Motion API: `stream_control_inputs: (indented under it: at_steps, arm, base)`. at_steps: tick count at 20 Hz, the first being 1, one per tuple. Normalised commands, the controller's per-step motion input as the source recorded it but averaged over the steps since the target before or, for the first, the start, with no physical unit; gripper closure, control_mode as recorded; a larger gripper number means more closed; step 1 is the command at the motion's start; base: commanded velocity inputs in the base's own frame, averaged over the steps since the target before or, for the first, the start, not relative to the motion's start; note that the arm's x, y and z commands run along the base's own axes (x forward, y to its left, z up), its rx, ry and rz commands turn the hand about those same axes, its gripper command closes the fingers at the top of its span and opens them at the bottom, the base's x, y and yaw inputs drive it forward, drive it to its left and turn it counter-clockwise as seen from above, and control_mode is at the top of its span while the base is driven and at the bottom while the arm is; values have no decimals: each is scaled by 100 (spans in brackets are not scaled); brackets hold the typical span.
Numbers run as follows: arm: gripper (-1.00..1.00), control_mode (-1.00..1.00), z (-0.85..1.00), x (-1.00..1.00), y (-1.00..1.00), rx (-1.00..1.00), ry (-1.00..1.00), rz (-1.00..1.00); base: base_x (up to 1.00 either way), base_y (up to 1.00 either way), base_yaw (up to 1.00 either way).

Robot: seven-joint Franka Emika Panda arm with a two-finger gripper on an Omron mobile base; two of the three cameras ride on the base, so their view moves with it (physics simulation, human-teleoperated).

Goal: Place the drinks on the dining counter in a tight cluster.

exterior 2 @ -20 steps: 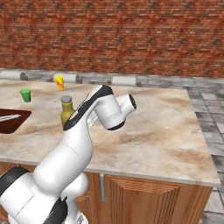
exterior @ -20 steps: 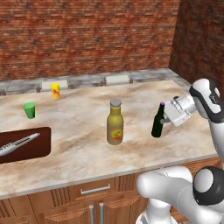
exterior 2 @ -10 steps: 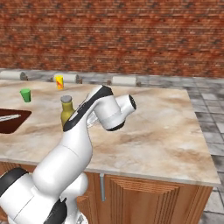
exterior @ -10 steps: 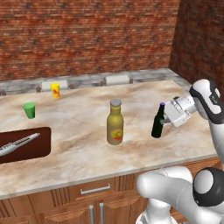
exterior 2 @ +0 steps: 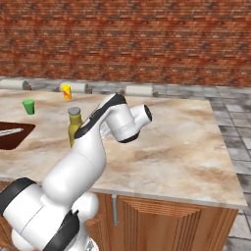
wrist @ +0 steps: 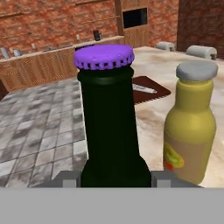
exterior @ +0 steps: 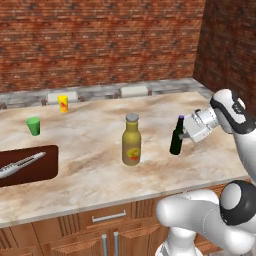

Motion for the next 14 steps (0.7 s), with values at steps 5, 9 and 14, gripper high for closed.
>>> stream_control_inputs:
  at_steps: [5, 9, 14]
  arm:
    - [100, -100, -42, 54, 0, 0, -17, 0]
    - [100, -100, -30, 19, 1, 0, -38, 0]
    - [100, -100, -6, 6, 8, 0, -17, 0]
  base:
    - [0, 0, 0]
    - [0, 0, 0]
    - [0, 0, 0]
